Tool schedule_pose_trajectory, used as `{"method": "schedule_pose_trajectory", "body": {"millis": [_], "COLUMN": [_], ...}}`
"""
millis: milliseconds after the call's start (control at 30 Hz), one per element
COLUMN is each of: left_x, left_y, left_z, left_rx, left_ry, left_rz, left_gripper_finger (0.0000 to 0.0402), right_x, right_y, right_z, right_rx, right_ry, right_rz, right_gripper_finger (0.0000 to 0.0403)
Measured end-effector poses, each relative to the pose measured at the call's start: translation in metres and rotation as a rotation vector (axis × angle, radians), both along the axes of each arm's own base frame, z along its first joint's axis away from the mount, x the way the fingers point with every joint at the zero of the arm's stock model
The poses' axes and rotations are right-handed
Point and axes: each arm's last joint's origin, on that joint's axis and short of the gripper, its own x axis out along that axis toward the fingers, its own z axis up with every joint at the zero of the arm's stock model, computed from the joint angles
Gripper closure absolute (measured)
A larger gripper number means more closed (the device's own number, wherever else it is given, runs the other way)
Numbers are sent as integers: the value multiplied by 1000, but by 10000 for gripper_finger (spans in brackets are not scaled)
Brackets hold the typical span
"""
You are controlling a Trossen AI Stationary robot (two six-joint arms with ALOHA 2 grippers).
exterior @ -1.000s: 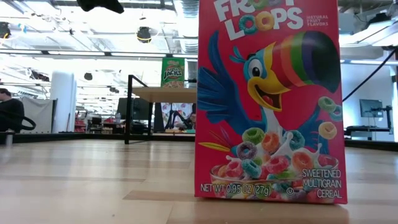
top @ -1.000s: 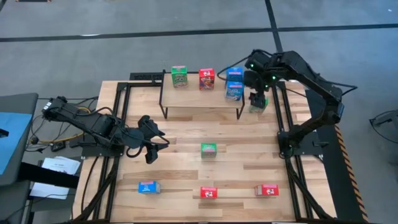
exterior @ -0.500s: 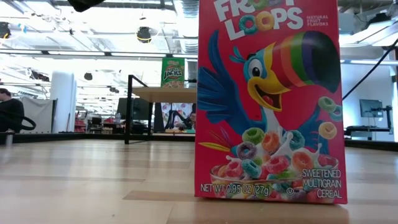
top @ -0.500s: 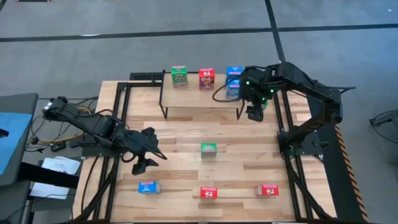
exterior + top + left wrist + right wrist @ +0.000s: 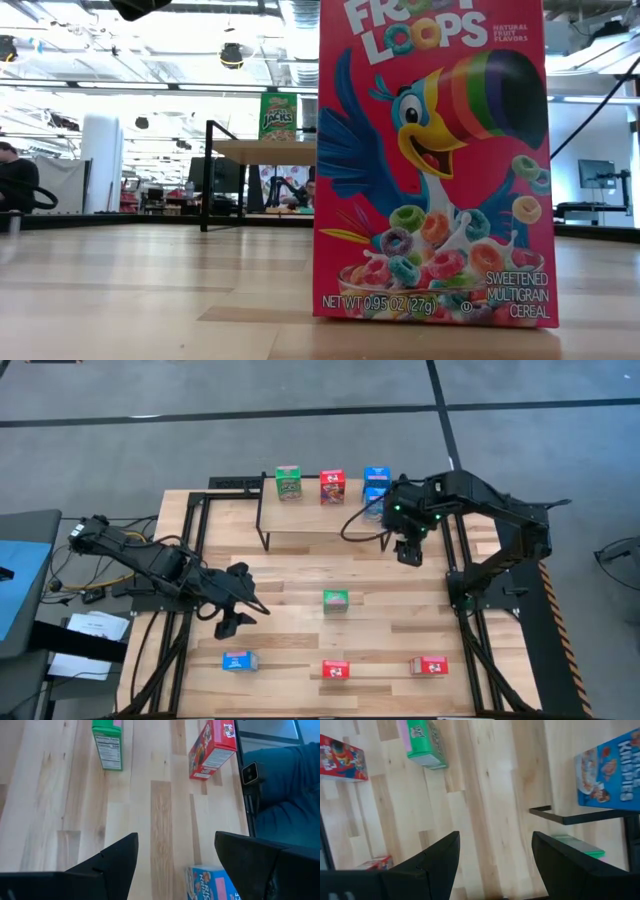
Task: Stack cereal on shelf
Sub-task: Put the left red cereal box on the shelf aligned with the other red cereal box
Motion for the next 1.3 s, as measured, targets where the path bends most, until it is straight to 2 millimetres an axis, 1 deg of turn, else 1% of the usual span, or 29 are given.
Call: {"method": "schedule_pose_trajectory", "body": {"millis": [67,133,267,400,600,733,967,1300], "left_x": [0,0,1,2,2,5,12,19], "left_y": [0,1,4,6,9,11,8,6], "left_z": [0,0,1,1,2,4,13,24], "left_rx": [4,44,109,170,197,150,101,88], "left_ry": [-2,-16,-42,-66,-81,-118,-216,-355], "left_rz": [0,10,82,149,196,278,283,301], "left_gripper_finger": [150,150,150,150,150,150,150,150], "right_x": [1,2,3,3,3,4,3,3], "right_y": [6,11,20,26,34,40,47,53], "right_z": [0,0,0,0,0,0,0,0], "right_rx": [7,11,13,22,39,39,47,48], "right_ry": [-1,-1,-1,-2,-1,0,0,1], "right_rz": [5,16,47,49,30,56,62,90], "right_gripper_finger": [131,131,131,131,131,131,131,131]}}
